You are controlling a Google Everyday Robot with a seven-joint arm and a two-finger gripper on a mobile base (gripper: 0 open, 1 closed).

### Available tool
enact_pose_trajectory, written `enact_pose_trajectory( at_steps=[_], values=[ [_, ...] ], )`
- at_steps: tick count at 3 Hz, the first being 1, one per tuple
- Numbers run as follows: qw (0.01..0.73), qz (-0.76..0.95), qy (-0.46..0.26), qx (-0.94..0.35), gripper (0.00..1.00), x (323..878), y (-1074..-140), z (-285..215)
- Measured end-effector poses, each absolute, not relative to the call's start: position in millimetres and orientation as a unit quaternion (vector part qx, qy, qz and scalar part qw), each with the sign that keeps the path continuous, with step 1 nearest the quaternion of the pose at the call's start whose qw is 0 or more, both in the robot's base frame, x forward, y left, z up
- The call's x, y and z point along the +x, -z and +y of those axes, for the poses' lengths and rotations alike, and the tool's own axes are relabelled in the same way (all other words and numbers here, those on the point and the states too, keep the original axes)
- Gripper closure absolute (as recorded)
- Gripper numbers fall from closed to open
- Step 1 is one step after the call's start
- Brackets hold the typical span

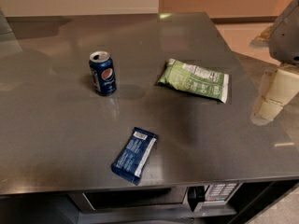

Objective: Pick rxbar blueberry

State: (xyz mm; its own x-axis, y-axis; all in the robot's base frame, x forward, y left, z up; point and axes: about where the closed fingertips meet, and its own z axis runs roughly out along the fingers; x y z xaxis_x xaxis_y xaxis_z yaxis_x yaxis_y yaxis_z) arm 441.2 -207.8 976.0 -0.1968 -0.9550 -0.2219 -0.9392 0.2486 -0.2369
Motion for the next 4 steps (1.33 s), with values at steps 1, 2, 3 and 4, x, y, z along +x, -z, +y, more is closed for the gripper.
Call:
enact_pose_trajectory(
  at_steps=[1, 2, 3, 4],
  values=[
    [0.179, 0.745, 0.001, -0.643, 0.00, 455, -971, -180],
    [0.194, 0.695, -0.027, -0.691, 0.00, 467, -960, -138],
    [0.200, 0.630, -0.055, -0.749, 0.00, 467, -946, -93],
    [0.187, 0.570, -0.080, -0.796, 0.00, 459, -923, -54]
  ],
)
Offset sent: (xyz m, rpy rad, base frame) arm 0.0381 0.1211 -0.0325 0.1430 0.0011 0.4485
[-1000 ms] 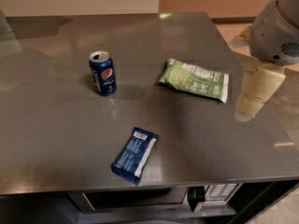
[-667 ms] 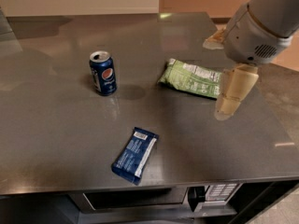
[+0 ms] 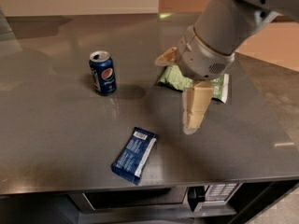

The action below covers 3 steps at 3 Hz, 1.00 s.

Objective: Pick rxbar blueberry

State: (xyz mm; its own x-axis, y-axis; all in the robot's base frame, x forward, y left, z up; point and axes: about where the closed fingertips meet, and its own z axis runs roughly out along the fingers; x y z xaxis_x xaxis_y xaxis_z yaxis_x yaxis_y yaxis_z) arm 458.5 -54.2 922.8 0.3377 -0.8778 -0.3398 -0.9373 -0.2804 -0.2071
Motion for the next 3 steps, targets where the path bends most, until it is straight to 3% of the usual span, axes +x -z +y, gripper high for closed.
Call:
enact_pose_trajectory(
  at_steps=[3],
  values=[
    [0.104, 0.460, -0.106, -0.875, 0.00, 428, -860, -10]
  ],
)
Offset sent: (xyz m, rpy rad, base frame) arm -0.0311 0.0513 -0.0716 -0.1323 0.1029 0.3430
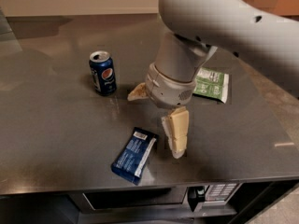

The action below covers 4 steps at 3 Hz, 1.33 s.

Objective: Pick rxbar blueberry

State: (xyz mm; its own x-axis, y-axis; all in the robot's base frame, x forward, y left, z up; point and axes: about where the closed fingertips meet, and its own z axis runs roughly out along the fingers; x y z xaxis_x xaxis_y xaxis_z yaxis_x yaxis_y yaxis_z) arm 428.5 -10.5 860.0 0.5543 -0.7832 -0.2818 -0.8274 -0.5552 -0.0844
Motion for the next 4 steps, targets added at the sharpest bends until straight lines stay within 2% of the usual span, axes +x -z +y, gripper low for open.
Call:
enact_pose_trajectory(
  at_steps=[2, 3, 4],
  values=[
    [0.067, 0.427, -0.116, -0.894, 0.00, 418, -833, 3],
    [0.056, 0.415, -0.118, -0.900, 0.18, 415, -828, 8],
    [0.049, 0.405, -0.120, -0.905, 0.41, 413, -825, 9]
  ],
)
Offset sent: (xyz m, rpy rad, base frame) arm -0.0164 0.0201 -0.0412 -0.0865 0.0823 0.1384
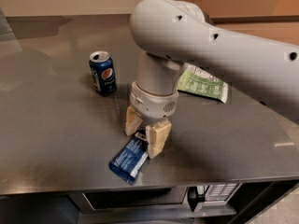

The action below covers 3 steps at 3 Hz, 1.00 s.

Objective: Pick rxbar blueberry

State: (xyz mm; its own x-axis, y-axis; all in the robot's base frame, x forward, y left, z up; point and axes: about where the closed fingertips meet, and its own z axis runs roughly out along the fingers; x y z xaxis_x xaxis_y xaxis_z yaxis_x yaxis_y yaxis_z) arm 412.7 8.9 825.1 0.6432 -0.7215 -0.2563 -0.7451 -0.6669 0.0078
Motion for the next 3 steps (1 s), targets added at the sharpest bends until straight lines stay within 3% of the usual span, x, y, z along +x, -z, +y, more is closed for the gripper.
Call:
enact_pose_trajectory(
  at_steps=[2, 3],
  values=[
    [0.046, 0.412, -0.124, -0.902, 0.87, 411, -827, -4],
    [0.054, 0.439, -0.137, -0.886, 1.00, 416, -836, -17]
  ],
)
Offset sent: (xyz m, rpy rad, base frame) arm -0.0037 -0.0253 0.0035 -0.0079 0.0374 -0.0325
